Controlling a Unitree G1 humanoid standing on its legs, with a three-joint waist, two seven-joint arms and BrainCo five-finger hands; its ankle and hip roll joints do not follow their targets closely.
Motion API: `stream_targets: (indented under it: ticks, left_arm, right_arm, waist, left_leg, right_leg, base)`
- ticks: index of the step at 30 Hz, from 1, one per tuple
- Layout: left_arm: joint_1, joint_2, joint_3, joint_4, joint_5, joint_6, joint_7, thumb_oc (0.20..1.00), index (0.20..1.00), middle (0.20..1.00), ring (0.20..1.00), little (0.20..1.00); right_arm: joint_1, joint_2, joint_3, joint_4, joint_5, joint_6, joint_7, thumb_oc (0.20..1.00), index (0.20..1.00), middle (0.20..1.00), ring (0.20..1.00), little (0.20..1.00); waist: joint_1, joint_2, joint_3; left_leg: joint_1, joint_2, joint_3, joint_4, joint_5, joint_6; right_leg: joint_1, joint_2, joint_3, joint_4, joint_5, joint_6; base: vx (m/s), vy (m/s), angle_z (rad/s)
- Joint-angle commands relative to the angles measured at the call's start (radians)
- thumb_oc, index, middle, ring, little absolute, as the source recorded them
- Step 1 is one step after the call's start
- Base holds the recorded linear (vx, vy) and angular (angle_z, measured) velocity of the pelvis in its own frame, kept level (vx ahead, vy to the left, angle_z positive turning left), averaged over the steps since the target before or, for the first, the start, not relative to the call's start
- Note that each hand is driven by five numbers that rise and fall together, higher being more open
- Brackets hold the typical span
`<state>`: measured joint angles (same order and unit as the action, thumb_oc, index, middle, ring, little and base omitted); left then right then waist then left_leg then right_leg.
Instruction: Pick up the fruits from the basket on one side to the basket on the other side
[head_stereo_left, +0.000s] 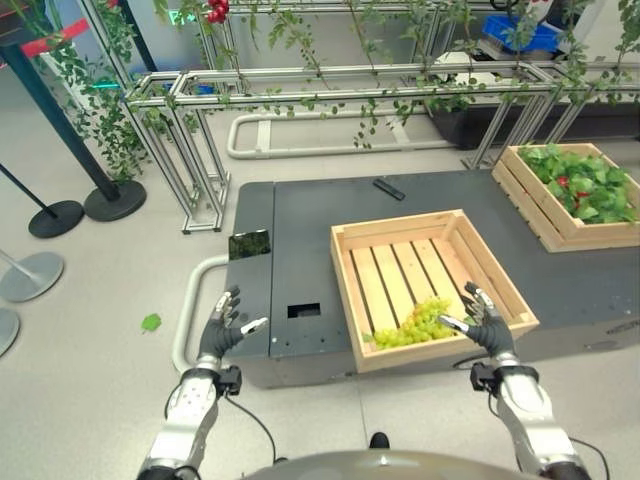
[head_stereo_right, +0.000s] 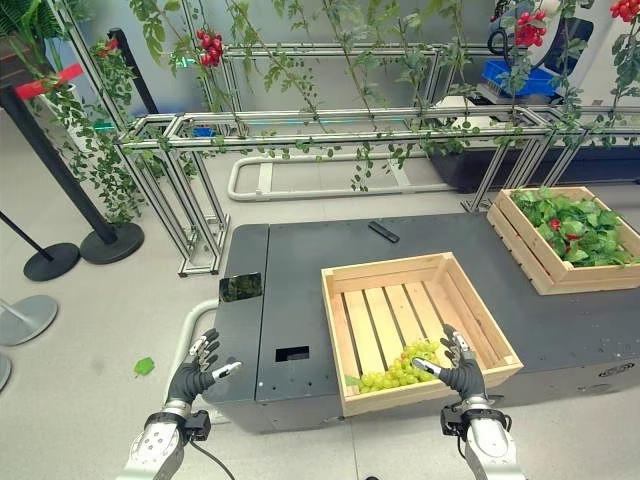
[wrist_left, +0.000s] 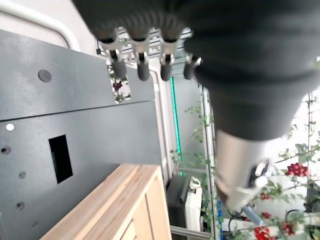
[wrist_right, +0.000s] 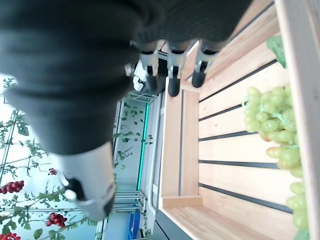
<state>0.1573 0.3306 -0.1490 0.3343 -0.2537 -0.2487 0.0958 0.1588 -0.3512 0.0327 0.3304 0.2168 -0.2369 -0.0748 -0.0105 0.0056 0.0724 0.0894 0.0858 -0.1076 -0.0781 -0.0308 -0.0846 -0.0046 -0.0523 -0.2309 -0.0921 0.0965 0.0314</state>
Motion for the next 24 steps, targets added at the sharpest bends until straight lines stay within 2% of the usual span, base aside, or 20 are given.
stream_targets:
  ticks: [1,8,24]
  left_arm:
    - [-0.043,0.046,0.007,-0.021,0.012,-0.039,-0.003,1.000,1.000,1.000,1.000,1.000]
    - [-0.062,0.046,-0.001,-0.021,0.000,-0.039,-0.005,1.000,1.000,1.000,1.000,1.000]
    - [-0.061,0.042,0.001,-0.022,0.011,-0.039,0.012,1.000,1.000,1.000,1.000,1.000]
  right_arm:
    - [-0.053,0.010,-0.019,-0.036,-0.009,-0.043,-0.011,1.000,1.000,1.000,1.000,1.000]
    - [-0.040,0.010,-0.027,-0.039,-0.007,-0.044,-0.014,1.000,1.000,1.000,1.000,1.000]
    - [-0.047,0.015,-0.014,-0.021,-0.005,-0.041,-0.019,1.000,1.000,1.000,1.000,1.000]
  waist:
    - [0.003,-0.044,0.015]
    - [-0.002,-0.049,0.019]
    - [-0.002,-0.050,0.010]
  left_leg:
    - [-0.048,-0.027,0.010,0.005,0.020,0.028]
    - [-0.058,-0.031,0.004,0.016,0.016,0.027]
    - [-0.033,-0.027,0.032,0.020,-0.001,0.029]
  right_leg:
    - [0.000,-0.035,0.029,0.170,-0.192,0.077]
    - [0.011,-0.043,-0.001,0.168,-0.194,0.081]
    - [0.031,-0.041,0.022,0.153,-0.196,0.082]
  base:
    - [0.00,0.003,0.06]
    - [0.02,0.008,0.11]
    - [0.01,0.002,0.01]
